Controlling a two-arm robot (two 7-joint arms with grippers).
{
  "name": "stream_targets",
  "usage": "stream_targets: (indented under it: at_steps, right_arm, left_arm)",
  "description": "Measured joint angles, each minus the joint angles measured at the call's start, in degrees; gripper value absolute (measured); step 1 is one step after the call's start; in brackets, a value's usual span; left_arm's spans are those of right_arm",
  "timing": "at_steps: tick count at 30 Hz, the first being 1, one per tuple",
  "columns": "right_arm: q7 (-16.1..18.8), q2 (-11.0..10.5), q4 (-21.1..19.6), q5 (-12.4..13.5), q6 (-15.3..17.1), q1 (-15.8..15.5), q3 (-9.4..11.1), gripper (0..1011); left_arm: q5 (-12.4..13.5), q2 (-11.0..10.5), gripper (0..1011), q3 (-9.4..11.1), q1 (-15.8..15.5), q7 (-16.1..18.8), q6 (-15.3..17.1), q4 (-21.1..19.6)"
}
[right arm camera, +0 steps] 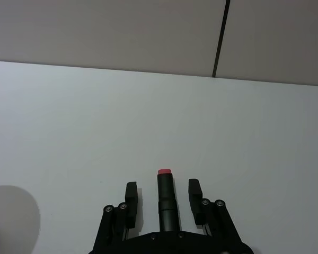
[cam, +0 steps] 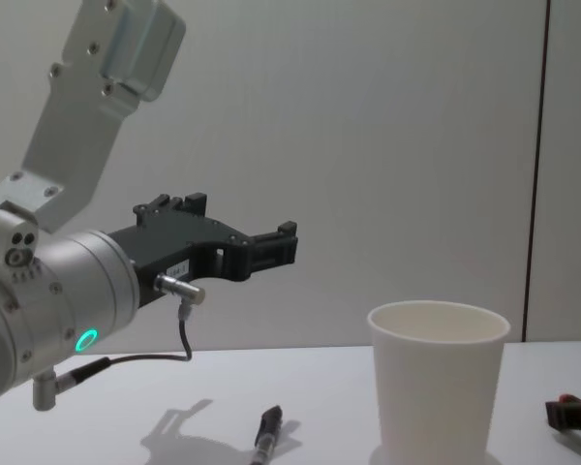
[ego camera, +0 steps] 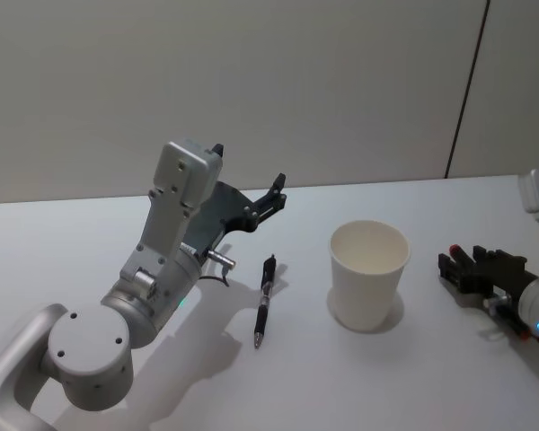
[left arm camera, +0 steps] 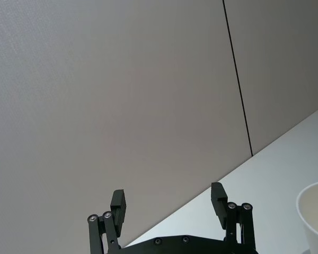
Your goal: Place the pen into the pen holder.
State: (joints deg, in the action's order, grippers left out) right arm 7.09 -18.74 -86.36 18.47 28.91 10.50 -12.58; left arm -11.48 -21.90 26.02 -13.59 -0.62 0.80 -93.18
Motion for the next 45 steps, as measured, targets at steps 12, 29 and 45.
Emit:
stream_targets:
  at_steps: [12,29,45]
  right_arm:
    - [0.03,0.01,0.01,0.0,0.0,0.0,-0.02,508]
    - [0.03,0.01,0.09,0.0,0.0,0.01,-0.02,399]
    - [0.02,0.01,0.1,0.0,0.02,0.0,-0.02,292]
  left_arm:
    - [0.0,0.0,1001,0.0,0.0,0.0,0.0,0.0]
    - [0.0,0.0,1001,0.0,0.0,0.0,0.0,0.0]
    - [0.0,0.0,1001,0.0,0.0,0.0,0.0,0.0]
